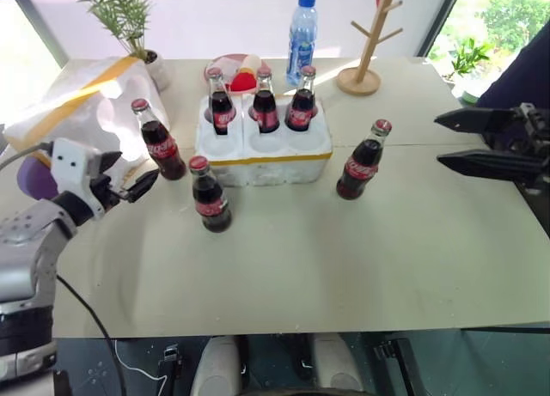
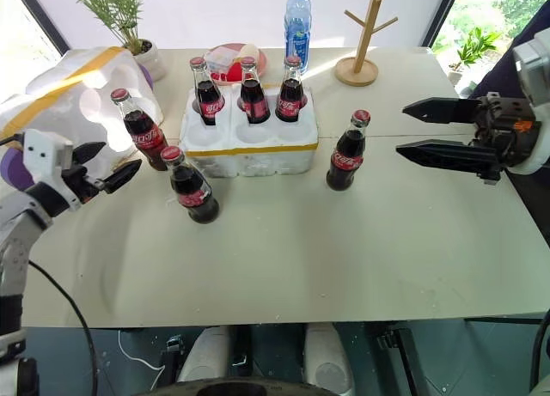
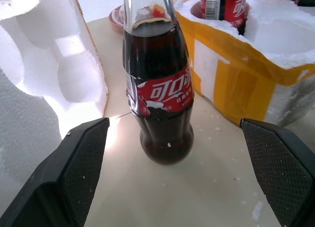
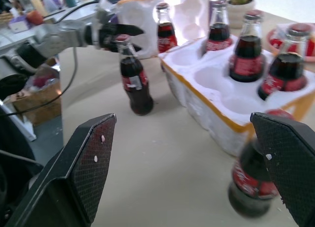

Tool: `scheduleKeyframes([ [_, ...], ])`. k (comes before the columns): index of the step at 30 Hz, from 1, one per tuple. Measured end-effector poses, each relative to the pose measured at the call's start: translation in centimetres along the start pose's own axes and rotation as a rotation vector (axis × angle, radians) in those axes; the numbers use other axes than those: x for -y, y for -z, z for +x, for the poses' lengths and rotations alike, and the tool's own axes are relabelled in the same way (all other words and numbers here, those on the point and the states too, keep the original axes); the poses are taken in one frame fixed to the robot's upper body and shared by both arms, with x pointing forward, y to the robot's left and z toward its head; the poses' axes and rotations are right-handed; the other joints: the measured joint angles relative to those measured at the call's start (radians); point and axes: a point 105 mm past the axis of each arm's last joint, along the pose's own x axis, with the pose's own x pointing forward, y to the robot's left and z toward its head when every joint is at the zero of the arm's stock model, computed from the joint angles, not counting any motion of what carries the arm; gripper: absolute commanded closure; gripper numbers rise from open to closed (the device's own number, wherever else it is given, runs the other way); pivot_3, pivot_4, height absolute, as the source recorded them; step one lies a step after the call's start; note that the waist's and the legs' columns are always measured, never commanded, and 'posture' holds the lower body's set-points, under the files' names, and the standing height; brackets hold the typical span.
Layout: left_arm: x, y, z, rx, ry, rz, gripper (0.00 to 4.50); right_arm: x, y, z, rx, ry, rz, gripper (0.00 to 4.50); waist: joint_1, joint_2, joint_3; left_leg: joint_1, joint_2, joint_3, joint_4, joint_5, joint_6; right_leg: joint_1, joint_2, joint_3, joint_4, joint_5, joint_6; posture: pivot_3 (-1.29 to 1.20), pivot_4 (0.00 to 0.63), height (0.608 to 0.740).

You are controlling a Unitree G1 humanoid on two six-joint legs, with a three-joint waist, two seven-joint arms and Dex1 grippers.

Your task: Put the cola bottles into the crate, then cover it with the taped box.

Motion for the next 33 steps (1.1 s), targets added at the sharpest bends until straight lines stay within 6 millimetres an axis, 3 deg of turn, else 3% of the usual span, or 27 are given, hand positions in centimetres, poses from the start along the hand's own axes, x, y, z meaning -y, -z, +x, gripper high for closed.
scheduleKeyframes([
  [3,0.4,0.0,1.4,-0.001,0.026,0.008,0.04,-1.0,-0.3,0.9,-0.004,-0.041,-0.027,0.00,0.001,0.000,0.000,0.000,0.000,0.000,0.001,0.000,0.000,0.000,-0.001,0.000,0.000,0.000,0.000,0.00,0.150,0.740],
  [17,0.1,-0.2,7.0,0.007,0.056,-0.047,0.04,-1.7,-0.6,2.1,0.017,-0.080,-0.038,0.00,0.001,-0.001,0.000,-0.001,-0.002,0.001,0.001,0.001,0.000,0.000,0.000,-0.001,0.001,0.001,0.001,0.00,0.150,0.740],
  [22,-0.2,0.1,8.1,-0.012,0.050,-0.051,0.04,-1.7,-0.8,2.4,0.015,-0.078,-0.041,0.00,0.000,-0.001,0.000,-0.001,-0.002,0.003,0.001,0.000,0.000,0.000,0.000,-0.001,0.001,0.001,0.001,0.00,0.150,0.740],
  [25,-0.3,0.7,8.3,-0.030,0.059,-0.068,0.87,-1.8,-1.0,2.6,0.020,-0.082,-0.036,0.00,-0.001,-0.001,0.000,-0.001,-0.002,0.003,0.001,0.001,0.000,0.000,0.000,-0.001,0.001,0.001,0.001,0.00,0.150,0.740],
  [26,-0.2,0.8,8.3,-0.031,0.068,-0.068,1.45,-1.7,-1.1,2.6,0.021,-0.078,-0.035,0.00,0.000,-0.001,0.000,-0.001,-0.001,0.003,0.001,0.001,0.000,0.000,0.000,-0.001,0.001,0.001,0.001,0.00,0.150,0.740],
  [27,0.0,0.7,8.3,-0.031,0.086,-0.065,1.72,-1.7,-1.1,2.6,0.022,-0.074,-0.036,0.00,0.000,-0.001,0.000,-0.001,-0.001,0.003,0.001,0.000,0.000,0.000,0.000,-0.001,0.001,0.001,0.001,0.00,0.150,0.740],
  [33,0.6,0.6,6.9,-0.062,0.176,-0.046,1.67,-1.4,-0.9,2.9,0.023,-0.051,-0.047,0.00,-0.002,-0.002,0.000,-0.002,-0.001,0.003,0.001,0.000,-0.001,-0.001,0.000,-0.001,0.001,0.001,0.001,0.00,0.150,0.740],
])
